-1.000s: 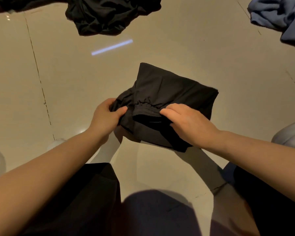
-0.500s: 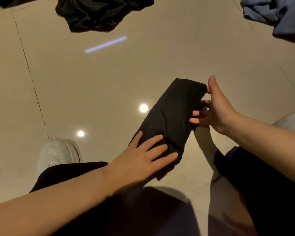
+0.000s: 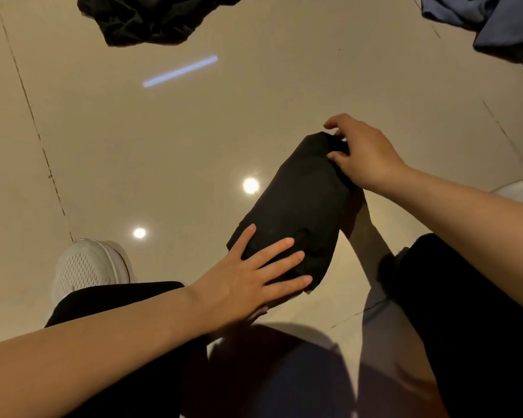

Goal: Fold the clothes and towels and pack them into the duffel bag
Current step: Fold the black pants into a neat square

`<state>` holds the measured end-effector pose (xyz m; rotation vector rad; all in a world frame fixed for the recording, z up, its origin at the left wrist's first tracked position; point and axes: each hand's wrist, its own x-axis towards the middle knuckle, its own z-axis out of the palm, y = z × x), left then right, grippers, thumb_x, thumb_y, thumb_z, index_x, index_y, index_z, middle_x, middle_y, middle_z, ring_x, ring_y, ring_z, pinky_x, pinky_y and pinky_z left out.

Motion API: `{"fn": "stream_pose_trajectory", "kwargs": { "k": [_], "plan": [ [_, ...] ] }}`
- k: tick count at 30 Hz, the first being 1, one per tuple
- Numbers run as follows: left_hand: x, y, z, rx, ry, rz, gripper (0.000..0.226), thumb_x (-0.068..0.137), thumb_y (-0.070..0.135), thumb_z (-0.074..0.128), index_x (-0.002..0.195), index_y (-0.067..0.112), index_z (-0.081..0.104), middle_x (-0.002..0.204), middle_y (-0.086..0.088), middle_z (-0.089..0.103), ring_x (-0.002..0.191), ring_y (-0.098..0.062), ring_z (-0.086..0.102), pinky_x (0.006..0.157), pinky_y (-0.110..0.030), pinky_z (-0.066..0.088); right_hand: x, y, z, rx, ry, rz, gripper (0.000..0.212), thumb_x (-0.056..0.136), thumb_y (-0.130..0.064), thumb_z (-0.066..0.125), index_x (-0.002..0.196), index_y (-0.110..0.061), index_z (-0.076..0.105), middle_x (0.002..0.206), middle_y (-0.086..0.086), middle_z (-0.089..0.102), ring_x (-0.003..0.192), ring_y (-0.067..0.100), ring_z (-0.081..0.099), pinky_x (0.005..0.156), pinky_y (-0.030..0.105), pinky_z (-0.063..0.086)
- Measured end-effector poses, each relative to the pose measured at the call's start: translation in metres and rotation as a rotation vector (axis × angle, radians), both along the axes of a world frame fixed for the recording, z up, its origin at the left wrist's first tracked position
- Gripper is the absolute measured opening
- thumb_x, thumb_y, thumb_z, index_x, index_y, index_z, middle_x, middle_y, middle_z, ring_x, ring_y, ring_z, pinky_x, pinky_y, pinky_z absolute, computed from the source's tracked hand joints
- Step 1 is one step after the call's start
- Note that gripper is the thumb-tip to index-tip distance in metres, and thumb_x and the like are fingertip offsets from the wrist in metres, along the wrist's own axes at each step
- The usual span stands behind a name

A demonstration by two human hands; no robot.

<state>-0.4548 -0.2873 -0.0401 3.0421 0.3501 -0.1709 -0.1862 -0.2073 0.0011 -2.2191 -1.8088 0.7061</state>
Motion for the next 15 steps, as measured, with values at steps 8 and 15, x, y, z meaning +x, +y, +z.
{"fn": "stream_pose_trajectory", "kwargs": {
  "k": [8, 15],
  "plan": [
    [-0.006, 0.004, -0.009, -0.006, -0.003, 0.036, 0.077, 0.083, 0.038, 0.067, 0.150, 0.029, 0.030, 0.153, -0.005, 0.035, 0.145, -0.029, 0.014, 0.105, -0.069, 0.024, -0.069, -0.056, 0.000, 0.321, -0.291, 0.645, 0.032, 0.083, -0.019, 0.044, 0.102, -0.015, 0.069, 0.109, 0.007, 0.066, 0.106, 0.029, 0.058, 0.095, 0.045, 0.032],
    [-0.024, 0.000, -0.016, -0.024, 0.042, -0.001, 0.091, 0.076, 0.031, 0.075, 0.152, 0.028, 0.026, 0.157, -0.007, 0.026, 0.147, -0.032, 0.010, 0.108, -0.065, 0.025, -0.049, -0.067, -0.024, 0.006, -0.409, 0.619, 0.066, 0.090, -0.064, 0.029, 0.144, -0.027, 0.038, 0.148, 0.015, 0.041, 0.137, 0.039, 0.034, 0.105, 0.068, 0.025]
  ]
}}
